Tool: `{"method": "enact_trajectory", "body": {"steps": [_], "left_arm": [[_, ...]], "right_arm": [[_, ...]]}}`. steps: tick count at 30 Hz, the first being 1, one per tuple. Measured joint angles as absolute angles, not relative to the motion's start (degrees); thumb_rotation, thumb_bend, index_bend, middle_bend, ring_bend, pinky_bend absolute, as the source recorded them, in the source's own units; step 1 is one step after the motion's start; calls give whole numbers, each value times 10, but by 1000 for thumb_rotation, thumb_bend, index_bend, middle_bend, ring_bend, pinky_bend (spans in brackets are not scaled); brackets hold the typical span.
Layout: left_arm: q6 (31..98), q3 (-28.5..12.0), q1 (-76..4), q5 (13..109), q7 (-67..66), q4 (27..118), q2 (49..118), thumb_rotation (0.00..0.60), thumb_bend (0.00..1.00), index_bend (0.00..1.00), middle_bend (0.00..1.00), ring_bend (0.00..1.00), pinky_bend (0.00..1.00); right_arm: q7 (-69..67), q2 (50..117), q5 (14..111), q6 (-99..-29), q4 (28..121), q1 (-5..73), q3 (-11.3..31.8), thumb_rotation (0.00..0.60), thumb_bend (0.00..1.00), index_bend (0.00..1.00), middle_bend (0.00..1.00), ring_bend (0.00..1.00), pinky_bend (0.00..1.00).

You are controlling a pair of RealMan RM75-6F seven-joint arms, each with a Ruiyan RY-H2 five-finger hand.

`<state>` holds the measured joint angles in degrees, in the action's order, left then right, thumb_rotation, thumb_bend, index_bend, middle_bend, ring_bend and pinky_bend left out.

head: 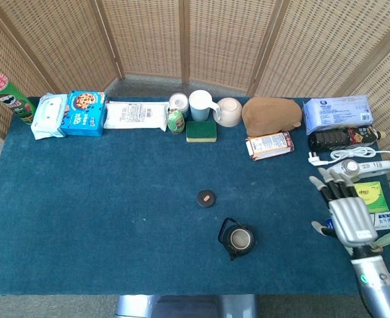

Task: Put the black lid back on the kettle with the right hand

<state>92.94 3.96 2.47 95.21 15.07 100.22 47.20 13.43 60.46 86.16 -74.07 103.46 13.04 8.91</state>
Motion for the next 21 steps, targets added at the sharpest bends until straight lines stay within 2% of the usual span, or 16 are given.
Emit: {"method": "enact_trajectory", "body": {"steps": [6, 12, 21], "left_arm": [[920, 35, 20, 943, 138, 1012, 479, 600, 56, 0, 0, 0, 41], [906, 29, 11, 934, 120, 1017, 485, 600, 56, 0, 0, 0, 42], [885, 19, 2, 906, 92, 1027, 494, 600, 56, 0, 0, 0, 42]], "right_arm": [[131, 597, 833, -646, 1042, 203, 108, 600, 69, 134, 50, 32, 0], [115, 615, 823, -579, 1016, 260, 114, 600, 70, 69, 50, 32, 0], [141, 686, 759, -474, 963, 355, 122, 600, 68, 103, 40, 31, 0]]}}
